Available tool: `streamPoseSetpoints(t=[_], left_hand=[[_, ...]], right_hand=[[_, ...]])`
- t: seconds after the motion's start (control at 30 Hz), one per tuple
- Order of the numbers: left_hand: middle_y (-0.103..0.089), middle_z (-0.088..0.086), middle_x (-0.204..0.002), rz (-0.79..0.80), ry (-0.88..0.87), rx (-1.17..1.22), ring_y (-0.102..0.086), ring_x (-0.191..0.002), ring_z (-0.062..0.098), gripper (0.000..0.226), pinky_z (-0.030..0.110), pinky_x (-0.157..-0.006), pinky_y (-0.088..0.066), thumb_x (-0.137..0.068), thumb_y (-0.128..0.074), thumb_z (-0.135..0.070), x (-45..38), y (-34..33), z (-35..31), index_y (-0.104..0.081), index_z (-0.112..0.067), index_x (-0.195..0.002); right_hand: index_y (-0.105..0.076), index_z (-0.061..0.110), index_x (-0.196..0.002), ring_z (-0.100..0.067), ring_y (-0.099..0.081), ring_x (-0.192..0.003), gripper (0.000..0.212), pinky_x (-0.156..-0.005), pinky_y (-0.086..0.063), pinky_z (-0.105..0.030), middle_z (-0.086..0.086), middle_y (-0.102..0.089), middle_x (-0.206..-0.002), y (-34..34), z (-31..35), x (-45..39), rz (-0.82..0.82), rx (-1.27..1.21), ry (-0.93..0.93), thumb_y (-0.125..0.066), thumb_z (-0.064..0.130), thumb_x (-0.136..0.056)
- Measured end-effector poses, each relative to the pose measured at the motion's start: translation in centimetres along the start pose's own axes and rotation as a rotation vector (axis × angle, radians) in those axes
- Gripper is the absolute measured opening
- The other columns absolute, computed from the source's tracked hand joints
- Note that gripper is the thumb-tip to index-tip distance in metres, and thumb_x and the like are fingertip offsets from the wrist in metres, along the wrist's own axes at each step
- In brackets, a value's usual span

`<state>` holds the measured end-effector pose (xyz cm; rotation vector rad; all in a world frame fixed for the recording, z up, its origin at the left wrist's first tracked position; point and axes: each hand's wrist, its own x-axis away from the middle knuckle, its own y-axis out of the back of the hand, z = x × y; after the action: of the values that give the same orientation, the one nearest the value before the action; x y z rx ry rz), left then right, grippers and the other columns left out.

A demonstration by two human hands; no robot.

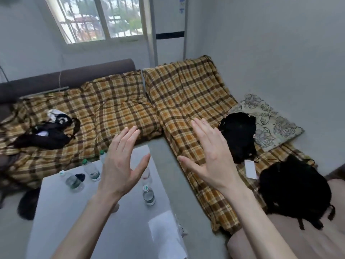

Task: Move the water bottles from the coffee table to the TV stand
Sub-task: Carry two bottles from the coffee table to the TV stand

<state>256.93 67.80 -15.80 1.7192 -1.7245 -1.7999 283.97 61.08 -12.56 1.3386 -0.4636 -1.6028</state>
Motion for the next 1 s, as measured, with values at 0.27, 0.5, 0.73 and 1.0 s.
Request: streamPoseSetpoints(t=[0.27, 0.5, 0.73, 1.0], left_hand=[[-0.043, -0.002, -0.163, 0.085, 0.212, -0.092, -0.027, -0.158, 0.016, 0.066, 0.048, -0.126, -0.031, -0.101, -0.055, -0.048, 4.7, -1.4, 2.5, -0.043, -0.014, -0.156], [-0.047, -0.002, -0.16, 0.121, 0.333, -0.082, -0.032, -0.156, 0.017, 0.066, 0.047, -0.124, -0.035, -0.099, -0.06, -0.046, 8.0, -4.7, 6.6, -0.045, -0.015, -0.155], [-0.051, 0.003, -0.157, 0.176, 0.387, -0.018, -0.04, -0.152, 0.023, 0.064, 0.047, -0.123, -0.035, -0.097, -0.065, -0.042, 9.7, -9.3, 10.8, -0.049, -0.012, -0.151], [-0.056, 0.004, -0.152, 0.279, 0.537, 0.056, -0.049, -0.145, 0.025, 0.063, 0.044, -0.119, -0.039, -0.094, -0.07, -0.041, 11.3, -17.1, 13.7, -0.053, -0.011, -0.147]], right_hand=[[-0.027, 0.016, -0.161, -0.011, -0.014, -0.158, 0.086, -0.126, -0.024, -0.048, 0.004, -0.026, -0.168, -8.4, -1.7, -1.6, 0.195, -0.19, 0.075, -0.051, 0.067, -0.096], [-0.03, 0.012, -0.159, -0.017, -0.021, -0.157, 0.077, -0.122, -0.03, -0.051, 0.0, -0.033, -0.166, -16.0, -1.6, -3.7, 0.276, -0.212, 0.088, -0.055, 0.055, -0.1], [-0.035, 0.012, -0.157, -0.021, -0.03, -0.154, 0.073, -0.12, -0.034, -0.046, -0.003, -0.038, -0.163, -23.1, -1.8, -5.1, 0.358, -0.162, 0.082, -0.057, 0.052, -0.099], [-0.037, 0.011, -0.156, -0.026, -0.037, -0.15, 0.074, -0.117, -0.039, -0.046, -0.008, -0.04, -0.161, -31.2, -5.0, -6.6, 0.531, -0.154, 0.125, -0.066, 0.044, -0.096]])
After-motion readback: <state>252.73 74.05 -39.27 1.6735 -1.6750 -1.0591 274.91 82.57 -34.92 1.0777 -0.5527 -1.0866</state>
